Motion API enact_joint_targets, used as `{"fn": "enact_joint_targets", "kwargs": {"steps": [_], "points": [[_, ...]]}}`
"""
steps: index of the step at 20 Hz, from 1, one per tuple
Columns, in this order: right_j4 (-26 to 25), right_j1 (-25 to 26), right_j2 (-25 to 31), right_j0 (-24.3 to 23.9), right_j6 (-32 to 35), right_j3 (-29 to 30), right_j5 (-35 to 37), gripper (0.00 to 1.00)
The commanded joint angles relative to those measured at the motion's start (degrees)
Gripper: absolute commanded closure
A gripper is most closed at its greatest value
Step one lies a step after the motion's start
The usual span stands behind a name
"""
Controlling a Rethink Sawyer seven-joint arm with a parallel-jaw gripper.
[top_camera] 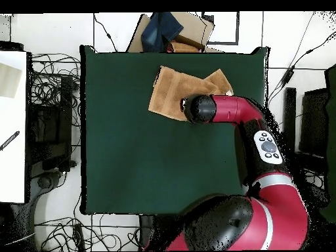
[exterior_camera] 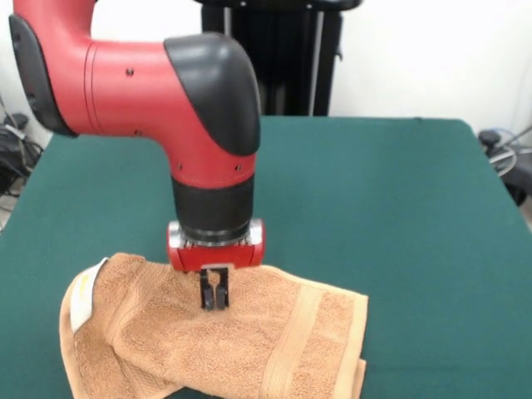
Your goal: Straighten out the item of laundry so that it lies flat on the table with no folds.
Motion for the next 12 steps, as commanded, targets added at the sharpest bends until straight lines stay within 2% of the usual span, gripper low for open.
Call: {"fn": "enact_joint_targets", "kwargs": {"steps": [1, 5, 12], "points": [[1.31, -14.1, 1.23, 1.36, 2.01, 17.0, 0.86, 1.0], [2.55, -17.5, 1.92, 0.11, 3.77, 22.24, -0.94, 1.0], [3.09, -18.67, 2.01, -1.02, 4.71, 25.68, -3.89, 1.0]]}}
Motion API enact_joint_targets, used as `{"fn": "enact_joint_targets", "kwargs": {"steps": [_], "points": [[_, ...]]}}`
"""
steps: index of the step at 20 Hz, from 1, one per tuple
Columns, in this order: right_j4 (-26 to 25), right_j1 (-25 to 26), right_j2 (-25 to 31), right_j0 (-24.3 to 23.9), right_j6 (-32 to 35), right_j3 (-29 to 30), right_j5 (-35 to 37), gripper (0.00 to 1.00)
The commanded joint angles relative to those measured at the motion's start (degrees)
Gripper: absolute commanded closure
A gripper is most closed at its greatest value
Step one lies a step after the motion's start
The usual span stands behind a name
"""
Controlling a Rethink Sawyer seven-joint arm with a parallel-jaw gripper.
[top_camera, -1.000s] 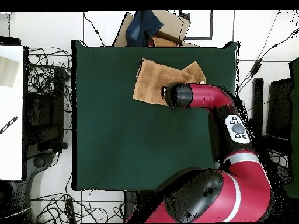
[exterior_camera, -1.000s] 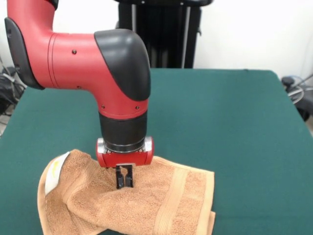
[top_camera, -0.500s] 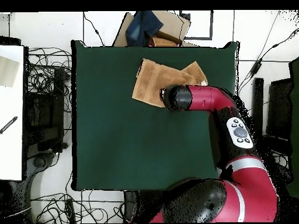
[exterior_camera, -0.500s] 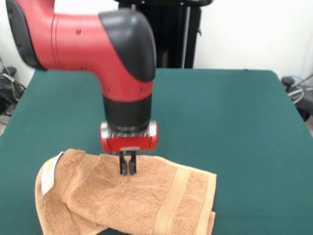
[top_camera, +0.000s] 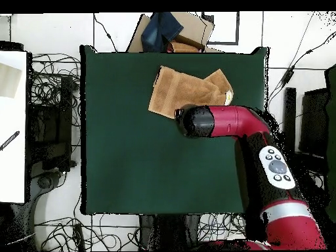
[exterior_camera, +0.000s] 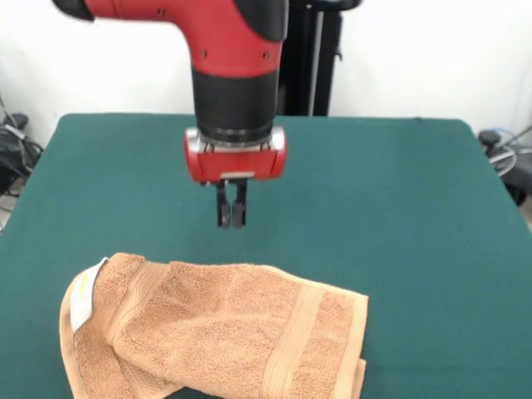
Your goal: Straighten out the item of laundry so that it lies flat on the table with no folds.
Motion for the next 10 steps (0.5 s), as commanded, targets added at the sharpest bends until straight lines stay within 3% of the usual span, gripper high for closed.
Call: {"fn": "enact_joint_targets", "kwargs": {"steps": [1, 5, 6, 10], "points": [[1.44, -4.06, 2.03, -0.68, 4.78, 10.83, -4.19, 1.0], [0.98, -2.73, 3.15, -1.39, 2.75, 9.43, -4.49, 1.0], [0.65, -2.32, 3.53, -1.68, 2.11, 9.02, -4.95, 0.0], [0.19, -1.54, 5.04, -3.08, 1.01, 9.42, -7.35, 0.0]]}}
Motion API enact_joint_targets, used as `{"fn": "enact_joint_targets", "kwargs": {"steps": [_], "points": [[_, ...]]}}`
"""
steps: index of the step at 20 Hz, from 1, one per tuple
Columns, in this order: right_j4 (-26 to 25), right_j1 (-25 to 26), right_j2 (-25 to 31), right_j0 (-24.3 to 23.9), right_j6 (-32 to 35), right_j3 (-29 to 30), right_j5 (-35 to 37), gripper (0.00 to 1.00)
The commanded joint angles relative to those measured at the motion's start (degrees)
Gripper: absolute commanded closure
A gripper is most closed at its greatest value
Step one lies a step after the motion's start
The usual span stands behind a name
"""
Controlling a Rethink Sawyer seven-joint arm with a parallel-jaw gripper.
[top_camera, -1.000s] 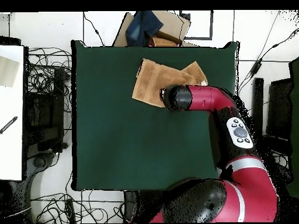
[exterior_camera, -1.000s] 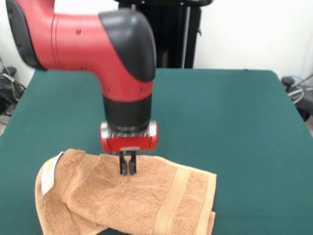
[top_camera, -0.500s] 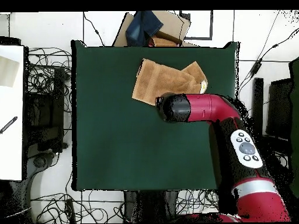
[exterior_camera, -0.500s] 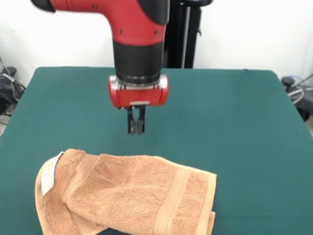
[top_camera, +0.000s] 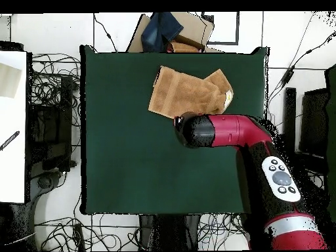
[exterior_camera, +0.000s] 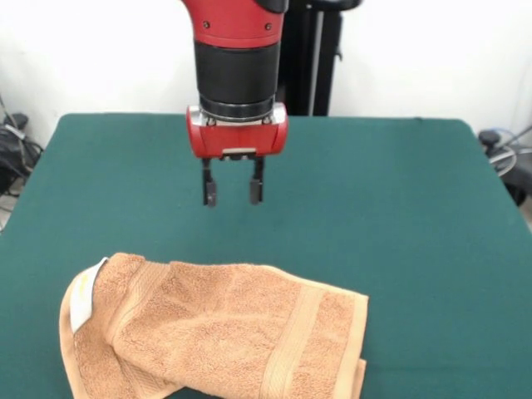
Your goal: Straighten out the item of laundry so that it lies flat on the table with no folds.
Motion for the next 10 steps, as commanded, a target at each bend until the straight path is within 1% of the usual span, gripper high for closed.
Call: {"fn": "enact_joint_targets", "kwargs": {"steps": [1, 3, 8, 10], "points": [[0.09, 1.33, 4.84, -2.02, 1.12, 4.88, -5.9, 0.0], [0.01, 2.1, 3.87, -1.07, 1.42, 3.7, -4.55, 0.0], [-1.0, 3.76, 3.14, -0.54, 1.45, 2.83, -5.7, 0.0], [-1.13, 4.66, 2.79, -0.25, 1.08, 1.8, -4.89, 0.0]]}}
